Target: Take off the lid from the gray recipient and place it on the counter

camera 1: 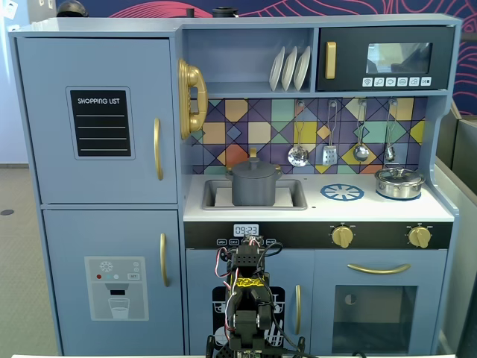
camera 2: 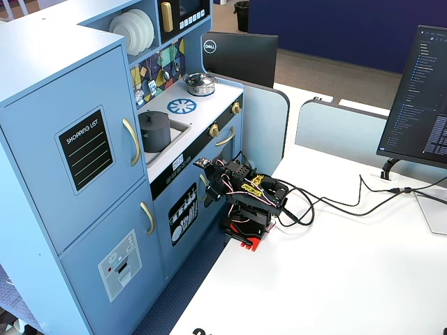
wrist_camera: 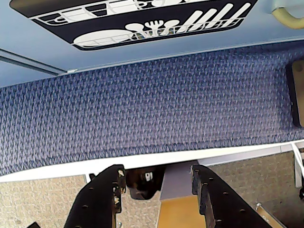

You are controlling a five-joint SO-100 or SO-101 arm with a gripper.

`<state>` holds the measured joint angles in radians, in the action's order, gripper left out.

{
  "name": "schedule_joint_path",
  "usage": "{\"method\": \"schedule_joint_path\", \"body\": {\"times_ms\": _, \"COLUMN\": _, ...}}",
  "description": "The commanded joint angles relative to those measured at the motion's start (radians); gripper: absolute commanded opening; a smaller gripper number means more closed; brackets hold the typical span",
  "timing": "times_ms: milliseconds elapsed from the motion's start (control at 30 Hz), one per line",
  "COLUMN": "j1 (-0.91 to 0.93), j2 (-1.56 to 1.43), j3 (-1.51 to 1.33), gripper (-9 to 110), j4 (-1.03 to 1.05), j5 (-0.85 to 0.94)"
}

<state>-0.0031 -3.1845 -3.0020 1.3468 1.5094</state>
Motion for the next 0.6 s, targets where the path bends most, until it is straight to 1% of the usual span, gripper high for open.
{"method": "schedule_joint_path", "body": {"times_ms": 0, "j1": 0.092, "j2": 0.006, "j3": 0.000, "gripper": 0, "j4": 0.183, "j5": 0.003}}
{"method": "schedule_joint_path", "body": {"times_ms": 400, "j1": 0.092, "j2": 0.006, "j3": 0.000, "gripper": 0, "j4": 0.178, "j5": -0.021}}
{"method": "schedule_joint_path", "body": {"times_ms": 433, "j1": 0.094, "j2": 0.006, "j3": 0.000, "gripper": 0, "j4": 0.153, "j5": -0.020}}
{"method": "schedule_joint_path", "body": {"times_ms": 533, "j1": 0.107, "j2": 0.006, "j3": 0.029, "gripper": 0, "j4": -0.008, "j5": 0.011}}
{"method": "schedule_joint_path", "body": {"times_ms": 567, "j1": 0.107, "j2": 0.006, "j3": 0.060, "gripper": 0, "j4": -0.069, "j5": -0.025}}
